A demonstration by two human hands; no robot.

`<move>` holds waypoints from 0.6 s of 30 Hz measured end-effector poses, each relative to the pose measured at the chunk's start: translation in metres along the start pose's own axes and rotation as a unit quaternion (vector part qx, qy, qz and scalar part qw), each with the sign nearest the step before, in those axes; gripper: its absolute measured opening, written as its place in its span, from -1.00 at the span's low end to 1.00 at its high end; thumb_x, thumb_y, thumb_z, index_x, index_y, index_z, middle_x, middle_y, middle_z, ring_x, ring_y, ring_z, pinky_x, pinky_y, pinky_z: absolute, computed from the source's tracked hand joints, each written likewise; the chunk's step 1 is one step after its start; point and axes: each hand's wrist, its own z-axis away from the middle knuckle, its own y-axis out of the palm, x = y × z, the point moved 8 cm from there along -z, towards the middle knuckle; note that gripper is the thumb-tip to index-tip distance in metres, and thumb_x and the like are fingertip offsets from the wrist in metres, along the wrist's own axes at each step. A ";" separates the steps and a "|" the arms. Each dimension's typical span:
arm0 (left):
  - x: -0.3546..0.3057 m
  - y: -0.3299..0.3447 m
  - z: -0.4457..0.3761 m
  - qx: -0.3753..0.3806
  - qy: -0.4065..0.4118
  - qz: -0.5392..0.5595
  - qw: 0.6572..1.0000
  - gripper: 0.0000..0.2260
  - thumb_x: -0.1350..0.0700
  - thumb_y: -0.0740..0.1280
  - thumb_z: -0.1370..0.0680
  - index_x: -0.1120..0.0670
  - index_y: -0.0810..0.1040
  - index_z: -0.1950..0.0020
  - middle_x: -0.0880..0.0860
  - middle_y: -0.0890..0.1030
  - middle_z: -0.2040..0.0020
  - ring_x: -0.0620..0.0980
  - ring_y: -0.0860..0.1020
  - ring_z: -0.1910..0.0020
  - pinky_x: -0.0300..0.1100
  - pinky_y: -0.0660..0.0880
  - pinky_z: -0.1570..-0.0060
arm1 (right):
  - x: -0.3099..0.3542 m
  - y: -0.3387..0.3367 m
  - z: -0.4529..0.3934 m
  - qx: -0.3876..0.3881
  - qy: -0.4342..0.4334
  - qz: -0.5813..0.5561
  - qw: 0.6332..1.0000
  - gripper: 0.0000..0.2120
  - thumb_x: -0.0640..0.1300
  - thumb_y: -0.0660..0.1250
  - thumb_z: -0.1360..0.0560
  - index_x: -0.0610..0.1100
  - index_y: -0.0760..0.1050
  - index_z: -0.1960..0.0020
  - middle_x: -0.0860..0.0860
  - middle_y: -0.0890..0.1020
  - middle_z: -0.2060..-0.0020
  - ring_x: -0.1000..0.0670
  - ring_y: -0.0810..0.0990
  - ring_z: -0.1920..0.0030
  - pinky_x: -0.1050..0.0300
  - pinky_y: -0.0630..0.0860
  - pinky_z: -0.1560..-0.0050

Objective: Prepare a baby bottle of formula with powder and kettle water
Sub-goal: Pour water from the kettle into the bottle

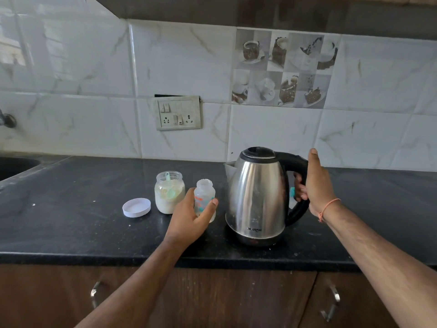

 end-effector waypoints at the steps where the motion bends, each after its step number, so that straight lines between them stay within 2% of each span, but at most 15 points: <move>1: 0.001 0.001 0.000 0.003 0.000 0.003 1.000 -0.85 -0.07 0.45 -0.66 -0.05 0.55 -0.09 -0.16 0.64 0.09 -0.22 0.63 0.04 -0.41 0.50 0.11 | 0.004 -0.004 0.000 0.004 -0.003 0.009 1.000 -0.25 0.41 -0.03 -0.71 -0.14 0.34 0.37 -0.02 0.26 0.60 -0.03 0.16 0.61 0.11 0.16 0.43; 3: 0.002 0.002 -0.001 0.005 0.000 0.008 1.000 -0.85 -0.06 0.45 -0.66 -0.05 0.55 -0.11 -0.19 0.64 0.08 -0.21 0.64 0.04 -0.40 0.50 0.10 | 0.014 -0.011 -0.002 0.009 -0.011 0.033 0.999 -0.25 0.40 -0.04 -0.72 -0.14 0.33 0.38 -0.02 0.25 0.60 -0.02 0.16 0.61 0.13 0.17 0.44; 6: 0.003 0.002 -0.001 0.010 -0.005 0.015 1.000 -0.83 -0.05 0.44 -0.66 -0.02 0.54 -0.17 -0.13 0.65 0.03 -0.23 0.64 0.01 -0.41 0.51 0.09 | 0.027 -0.015 -0.006 0.018 -0.024 0.067 0.997 -0.23 0.42 -0.03 -0.71 -0.14 0.32 0.40 -0.04 0.25 0.59 -0.04 0.16 0.60 0.11 0.18 0.41; 12: 0.002 0.002 0.000 0.021 -0.013 0.024 0.999 -0.74 -0.10 0.41 -0.67 -0.02 0.52 -0.28 -0.13 0.65 -0.06 -0.28 0.63 -0.07 -0.44 0.54 0.05 | 0.047 0.004 -0.015 0.059 -0.047 0.105 0.992 -0.23 0.42 -0.01 -0.70 -0.15 0.35 0.39 -0.08 0.24 0.58 -0.04 0.16 0.58 0.08 0.20 0.39; 18: 0.000 0.002 0.000 0.022 0.002 0.018 1.000 -0.78 -0.06 0.43 -0.67 -0.01 0.51 -0.22 -0.13 0.65 0.00 -0.26 0.64 -0.02 -0.42 0.52 0.07 | 0.065 0.027 -0.014 0.087 -0.065 0.153 0.982 -0.27 0.40 -0.02 -0.71 -0.16 0.33 0.35 -0.06 0.24 0.56 -0.03 0.17 0.57 0.12 0.20 0.40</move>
